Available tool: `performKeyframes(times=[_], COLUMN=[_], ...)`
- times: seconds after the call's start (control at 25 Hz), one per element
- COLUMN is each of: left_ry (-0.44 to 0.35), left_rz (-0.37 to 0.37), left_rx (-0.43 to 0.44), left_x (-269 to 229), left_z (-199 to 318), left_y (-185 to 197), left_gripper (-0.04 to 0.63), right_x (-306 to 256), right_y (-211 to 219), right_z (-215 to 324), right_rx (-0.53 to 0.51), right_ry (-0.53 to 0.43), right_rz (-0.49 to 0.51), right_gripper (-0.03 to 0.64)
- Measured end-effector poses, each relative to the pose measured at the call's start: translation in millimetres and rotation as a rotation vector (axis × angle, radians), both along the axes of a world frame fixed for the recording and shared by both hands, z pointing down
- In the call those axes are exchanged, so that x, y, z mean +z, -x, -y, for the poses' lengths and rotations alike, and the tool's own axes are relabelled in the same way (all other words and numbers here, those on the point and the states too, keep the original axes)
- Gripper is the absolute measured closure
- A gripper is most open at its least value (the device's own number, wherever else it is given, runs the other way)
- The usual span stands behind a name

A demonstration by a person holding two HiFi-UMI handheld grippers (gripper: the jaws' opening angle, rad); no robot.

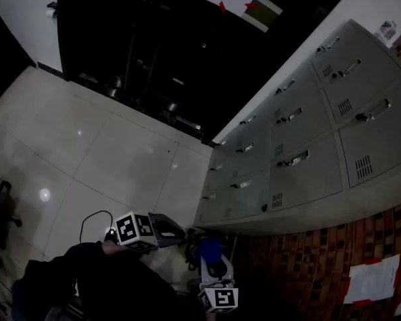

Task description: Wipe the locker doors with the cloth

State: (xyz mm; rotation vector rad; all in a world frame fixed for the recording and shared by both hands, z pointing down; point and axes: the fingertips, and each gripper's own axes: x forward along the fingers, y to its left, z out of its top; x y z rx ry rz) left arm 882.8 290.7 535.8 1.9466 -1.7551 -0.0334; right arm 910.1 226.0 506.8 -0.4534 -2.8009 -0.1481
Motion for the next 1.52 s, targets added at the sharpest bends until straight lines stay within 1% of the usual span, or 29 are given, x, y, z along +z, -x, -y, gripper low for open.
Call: performKeyframes(times=[0.16, 0.32, 0.48, 0.64, 0.84, 1.0, 1.12, 1.32, 1.52], left_ry=[0.001, 0.014, 0.012, 0.000, -0.021, -0.024, -0.023, -0.052, -0.063], left_rz=[-0.015, -0.038, -0.068, -0.074, -0.025, 0.026, 0.044, 0.031, 0.011], left_rx=[-0.117, -0.255, -0.333, -0.353, -0.357, -0.329, -0.323, -0.334, -0.347], left_x=[4, 13, 22, 23, 3, -17, -24, -24, -19], left_z=[-40, -83, -107, -118, -125, -136, -151, -155, -149], left_y=[23, 60, 105, 173, 273, 335, 374, 426, 470], left_gripper=[0.549, 0.549, 0.549, 0.549, 0.549, 0.549, 0.549, 0.549, 0.549], right_x=[3, 4, 8, 5, -16, -39, -42, -55, -45], right_y=[33, 78, 130, 199, 295, 356, 393, 442, 487], right_z=[-36, -68, -88, -102, -109, -118, -124, -142, -139], right_rx=[-0.115, -0.229, -0.298, -0.322, -0.330, -0.315, -0.294, -0.314, -0.329], right_ry=[0.004, -0.004, -0.024, -0.029, -0.048, -0.067, -0.095, -0.093, -0.100], right_rz=[-0.008, -0.004, -0.011, -0.012, 0.006, 0.018, 0.015, 0.023, 0.002], right_gripper=[0.491, 0.491, 0.491, 0.491, 0.491, 0.491, 0.491, 0.491, 0.491])
